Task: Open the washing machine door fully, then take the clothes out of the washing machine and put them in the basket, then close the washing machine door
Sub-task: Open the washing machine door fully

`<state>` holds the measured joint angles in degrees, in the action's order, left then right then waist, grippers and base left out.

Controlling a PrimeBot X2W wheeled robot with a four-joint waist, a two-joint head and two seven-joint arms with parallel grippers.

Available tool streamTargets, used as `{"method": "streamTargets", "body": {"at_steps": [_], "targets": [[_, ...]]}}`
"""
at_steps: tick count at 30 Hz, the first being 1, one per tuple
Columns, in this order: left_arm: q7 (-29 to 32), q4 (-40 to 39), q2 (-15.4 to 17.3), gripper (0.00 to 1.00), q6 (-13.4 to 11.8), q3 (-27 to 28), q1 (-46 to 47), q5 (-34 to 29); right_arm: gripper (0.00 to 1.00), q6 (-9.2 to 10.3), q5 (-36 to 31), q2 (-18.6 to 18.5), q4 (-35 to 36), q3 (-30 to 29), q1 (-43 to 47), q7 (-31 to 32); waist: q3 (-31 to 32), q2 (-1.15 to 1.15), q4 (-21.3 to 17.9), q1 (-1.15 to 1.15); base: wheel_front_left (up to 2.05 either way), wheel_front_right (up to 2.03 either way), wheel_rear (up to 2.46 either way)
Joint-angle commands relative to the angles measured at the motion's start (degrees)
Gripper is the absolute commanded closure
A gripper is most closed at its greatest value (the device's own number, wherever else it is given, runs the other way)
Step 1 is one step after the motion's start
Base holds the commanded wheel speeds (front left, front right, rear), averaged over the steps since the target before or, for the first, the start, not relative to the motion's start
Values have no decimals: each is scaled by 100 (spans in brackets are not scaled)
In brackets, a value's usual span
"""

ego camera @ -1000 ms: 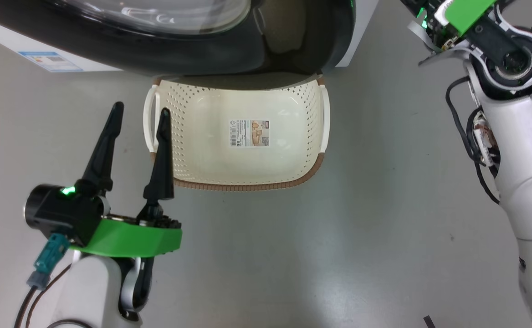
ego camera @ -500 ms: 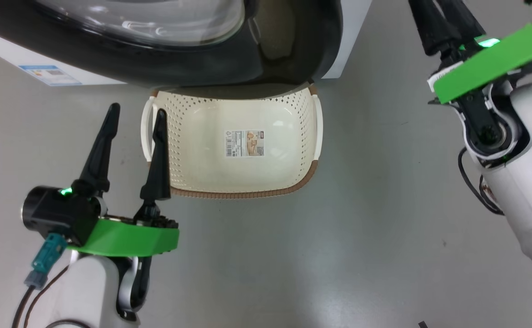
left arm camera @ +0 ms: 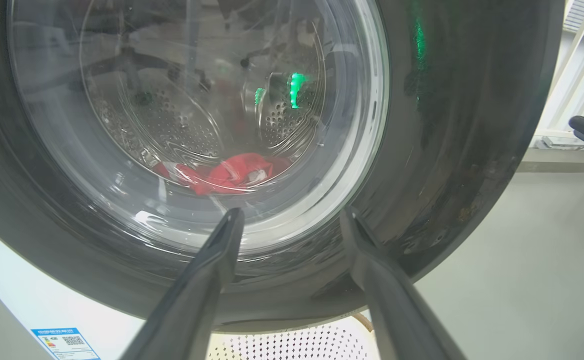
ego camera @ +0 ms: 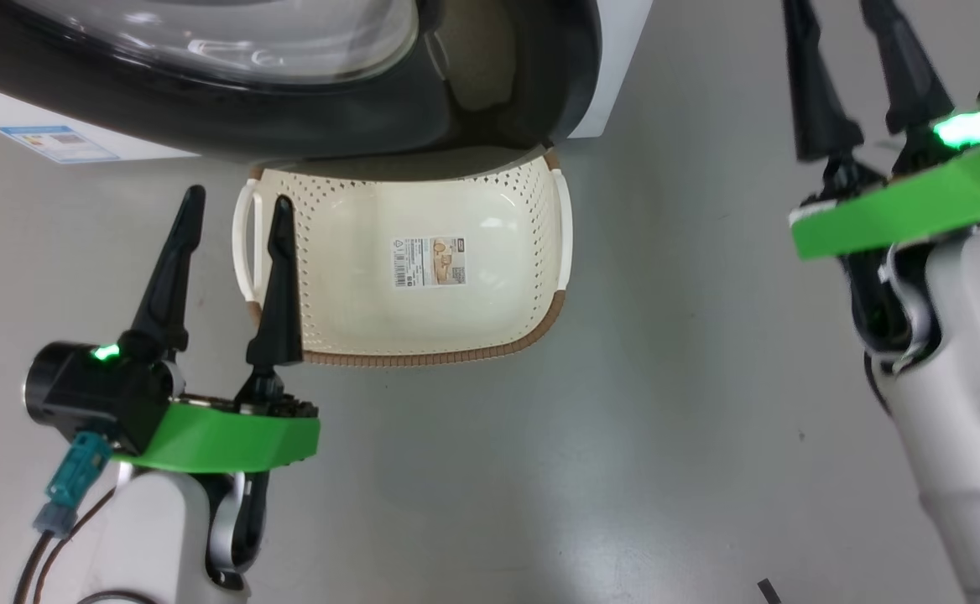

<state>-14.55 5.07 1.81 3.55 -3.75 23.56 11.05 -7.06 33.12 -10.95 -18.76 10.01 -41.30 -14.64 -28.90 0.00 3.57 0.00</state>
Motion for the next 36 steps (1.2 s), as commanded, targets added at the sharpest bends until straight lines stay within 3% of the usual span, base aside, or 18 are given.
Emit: {"method": "streamTargets", "body": {"at_steps": [1,6,12,36], "targets": [[-45,-174,107,0,9,189,-35,-57,0,-43,-179,107,247,-16,217,-34,-10,0,0,0,0,0,0],[-45,-193,107,0,2,187,-25,-69,0,-43,-1058,481,910,-478,837,-35,-27,0,-3,0,0,0,0],[-45,-264,107,0,-2,211,-18,-85,0,-43,-1506,702,1340,-676,1433,-35,-31,0,-7,0,0,0,0],[-45,-196,107,0,10,216,-11,-61,0,-43,-1692,803,1598,-789,1990,-36,-88,0,-13,0,0,0,0]]}}
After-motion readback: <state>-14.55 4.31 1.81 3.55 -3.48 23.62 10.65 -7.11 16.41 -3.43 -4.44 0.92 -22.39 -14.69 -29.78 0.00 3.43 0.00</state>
